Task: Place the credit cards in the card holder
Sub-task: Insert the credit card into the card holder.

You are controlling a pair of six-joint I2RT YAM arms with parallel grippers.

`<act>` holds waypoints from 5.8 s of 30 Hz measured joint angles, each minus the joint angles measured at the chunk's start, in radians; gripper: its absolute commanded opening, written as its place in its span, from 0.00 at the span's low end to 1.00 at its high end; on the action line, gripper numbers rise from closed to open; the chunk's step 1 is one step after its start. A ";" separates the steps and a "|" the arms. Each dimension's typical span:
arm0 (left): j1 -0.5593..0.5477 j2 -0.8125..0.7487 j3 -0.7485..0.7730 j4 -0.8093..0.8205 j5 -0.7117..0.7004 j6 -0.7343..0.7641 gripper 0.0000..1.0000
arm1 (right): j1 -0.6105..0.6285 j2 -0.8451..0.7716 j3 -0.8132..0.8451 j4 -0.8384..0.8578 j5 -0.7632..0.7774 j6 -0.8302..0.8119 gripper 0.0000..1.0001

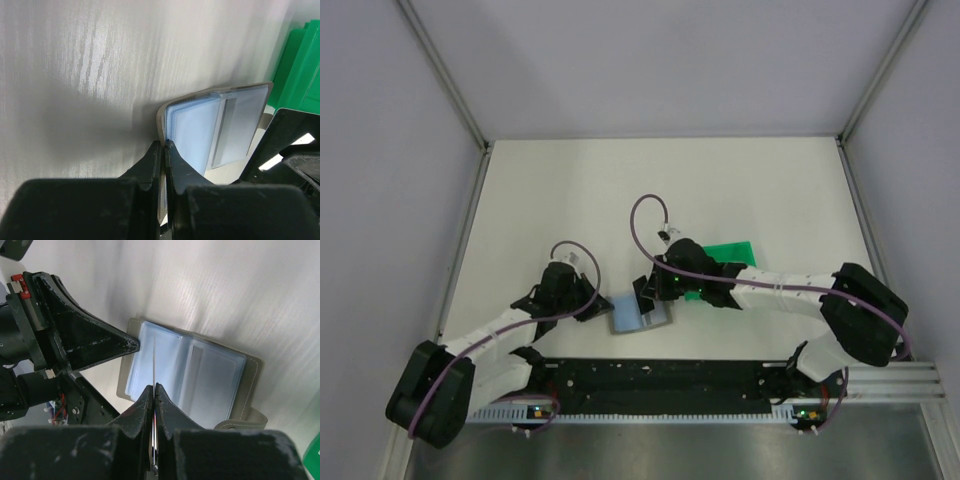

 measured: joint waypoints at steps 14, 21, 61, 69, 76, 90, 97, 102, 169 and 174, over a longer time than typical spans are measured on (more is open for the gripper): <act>-0.002 0.014 0.000 -0.006 -0.021 0.001 0.00 | -0.011 0.031 -0.034 0.113 -0.102 0.042 0.00; -0.002 0.016 0.000 -0.004 -0.021 0.001 0.00 | -0.018 0.053 -0.037 0.143 -0.128 0.074 0.00; -0.002 0.016 0.000 -0.004 -0.021 -0.003 0.00 | -0.070 0.119 -0.267 0.475 -0.192 0.153 0.00; -0.002 0.016 0.000 -0.004 -0.021 -0.004 0.00 | -0.070 0.119 -0.273 0.515 -0.194 0.151 0.00; -0.002 0.016 0.000 -0.003 -0.020 -0.004 0.00 | -0.070 0.136 -0.273 0.535 -0.206 0.152 0.00; -0.002 0.016 0.000 -0.003 -0.021 -0.003 0.00 | -0.072 0.200 -0.271 0.607 -0.232 0.164 0.00; -0.002 0.016 0.000 -0.003 -0.021 -0.003 0.00 | -0.075 0.201 -0.271 0.624 -0.233 0.163 0.00; -0.002 0.016 0.000 -0.003 -0.023 -0.003 0.00 | -0.075 0.202 -0.271 0.645 -0.240 0.163 0.00; -0.002 0.016 0.000 -0.001 -0.028 -0.003 0.00 | -0.095 0.280 -0.319 0.833 -0.267 0.259 0.00; -0.002 0.016 0.000 -0.001 -0.028 -0.003 0.00 | -0.095 0.280 -0.325 0.840 -0.270 0.259 0.00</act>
